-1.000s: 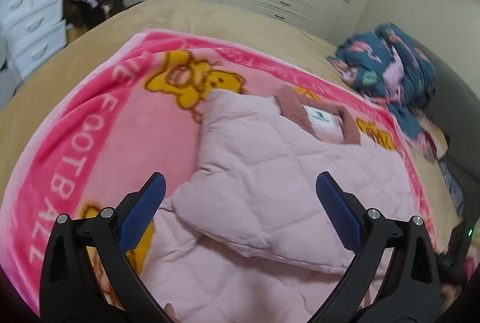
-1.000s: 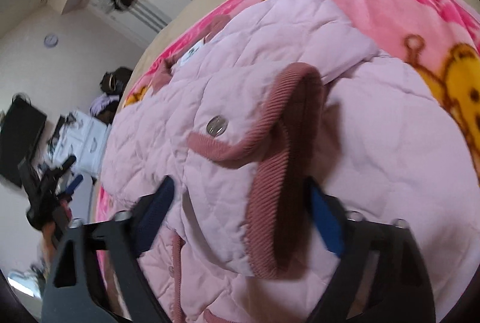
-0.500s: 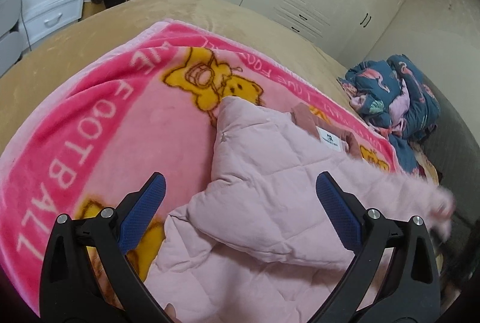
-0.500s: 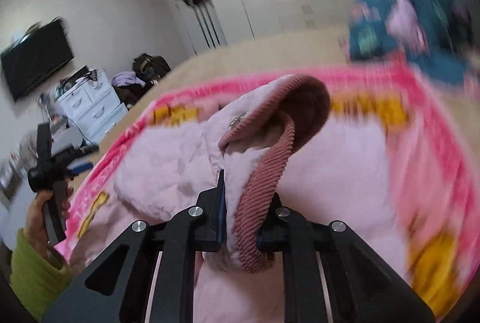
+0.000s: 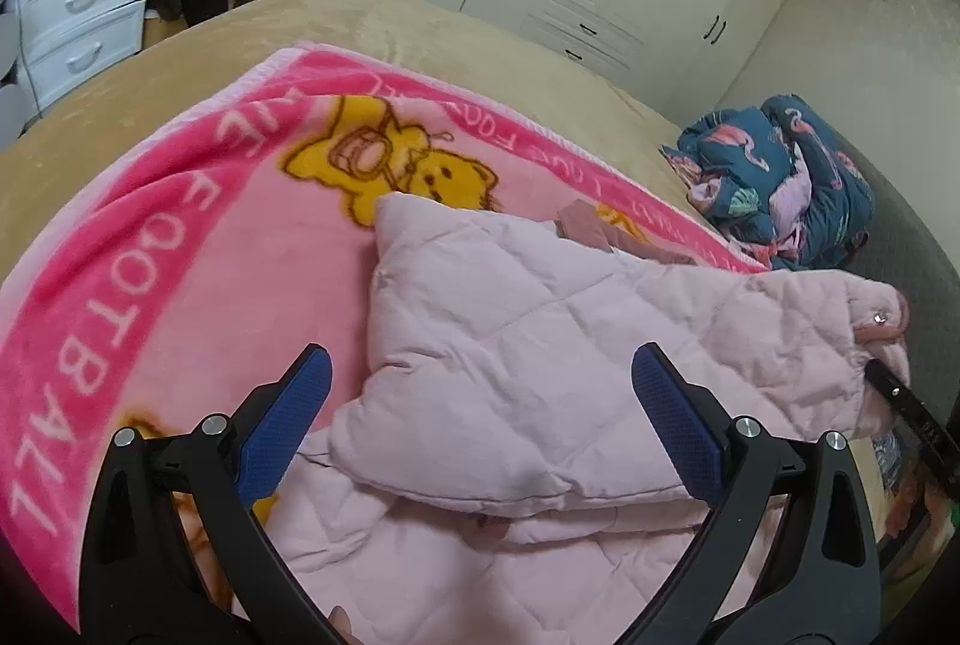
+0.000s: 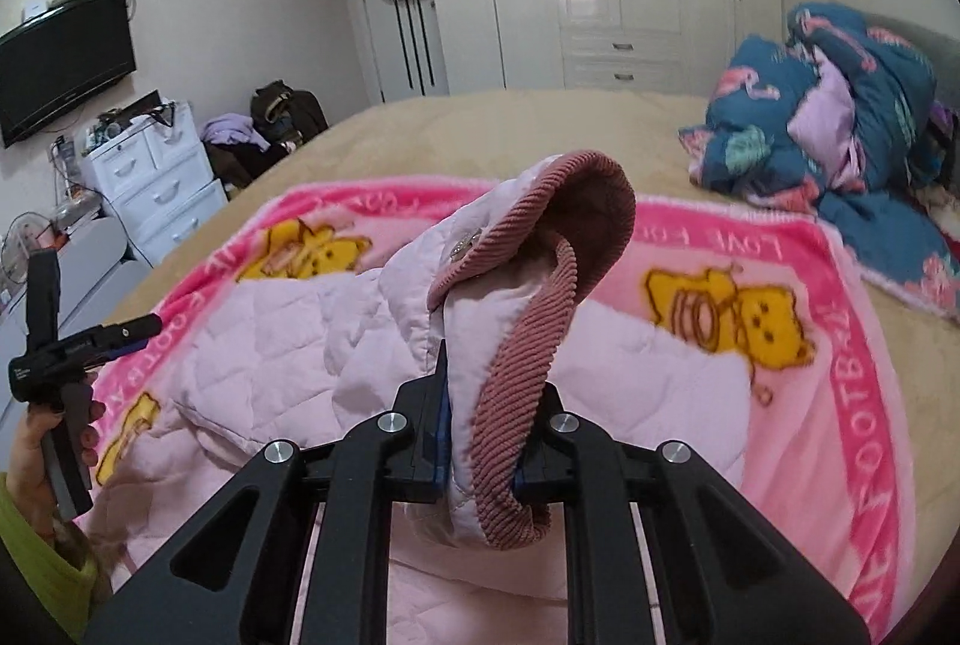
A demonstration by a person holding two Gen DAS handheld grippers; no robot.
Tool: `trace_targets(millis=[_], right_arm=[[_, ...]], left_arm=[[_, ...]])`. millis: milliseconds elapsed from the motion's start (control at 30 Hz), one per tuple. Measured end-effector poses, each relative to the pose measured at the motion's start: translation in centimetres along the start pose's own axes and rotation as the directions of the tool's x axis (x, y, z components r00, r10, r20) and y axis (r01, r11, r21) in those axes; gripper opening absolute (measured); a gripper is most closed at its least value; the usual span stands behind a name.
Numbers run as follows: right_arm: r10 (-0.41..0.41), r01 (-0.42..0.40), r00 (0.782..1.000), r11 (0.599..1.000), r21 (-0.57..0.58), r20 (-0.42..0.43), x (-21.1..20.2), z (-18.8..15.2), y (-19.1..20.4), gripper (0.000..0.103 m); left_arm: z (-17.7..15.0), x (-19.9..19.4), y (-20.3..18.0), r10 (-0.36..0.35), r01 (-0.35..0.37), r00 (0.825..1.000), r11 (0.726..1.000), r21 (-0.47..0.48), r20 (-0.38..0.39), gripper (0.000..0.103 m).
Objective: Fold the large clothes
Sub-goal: 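Grasp the dark-pink front edge with the right tool and lift it, then lay the front edge flat over the jacket and release with the right tool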
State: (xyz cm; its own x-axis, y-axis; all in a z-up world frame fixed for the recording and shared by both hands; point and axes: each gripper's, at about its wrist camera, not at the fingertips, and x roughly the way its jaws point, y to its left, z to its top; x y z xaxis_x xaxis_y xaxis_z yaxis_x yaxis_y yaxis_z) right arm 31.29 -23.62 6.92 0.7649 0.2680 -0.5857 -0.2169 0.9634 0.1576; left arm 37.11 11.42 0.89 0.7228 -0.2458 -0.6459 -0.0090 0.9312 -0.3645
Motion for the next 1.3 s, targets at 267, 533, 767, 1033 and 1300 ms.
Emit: trace_targets(millis=[267, 533, 767, 1033, 1300], right_arm=[[-0.027, 0.033, 0.997, 0.997, 0.065, -0.077, 2.3, -2.3, -1.7, 0.013], [-0.064, 0.079, 0.99, 0.99, 0.117, -0.128, 3.4, -3.6, -2.9, 0.024], [-0.11, 0.128, 0.984, 0.983, 0.132, -0.137, 2.8, -3.9, -3.6, 0.039], [-0.155, 0.161, 0.986, 0.982, 0.098, -0.065, 0.8, -3.1, -2.8, 0.054], [-0.106, 0.106, 0.992, 0.994, -0.006, -0.065, 2.3, -2.4, 1.0, 0.065]], left_arm=[[-0.9, 2.5, -1.8, -0.011, 0.012, 0.999, 0.999, 0.05, -0.038, 0.094], [-1.8, 3.8, -3.0, 0.017, -0.011, 0.998, 0.995, 0.1, -0.059, 0.094], [-2.0, 3.7, -4.1, 0.013, -0.004, 0.998, 0.99, 0.142, -0.061, 0.094], [-3.0, 5.5, -4.6, 0.056, -0.03, 0.992, 0.975, 0.219, -0.113, 0.093], [-4.1, 7.5, -3.2, 0.114, -0.075, 0.978, 0.973, 0.219, -0.175, 0.093]])
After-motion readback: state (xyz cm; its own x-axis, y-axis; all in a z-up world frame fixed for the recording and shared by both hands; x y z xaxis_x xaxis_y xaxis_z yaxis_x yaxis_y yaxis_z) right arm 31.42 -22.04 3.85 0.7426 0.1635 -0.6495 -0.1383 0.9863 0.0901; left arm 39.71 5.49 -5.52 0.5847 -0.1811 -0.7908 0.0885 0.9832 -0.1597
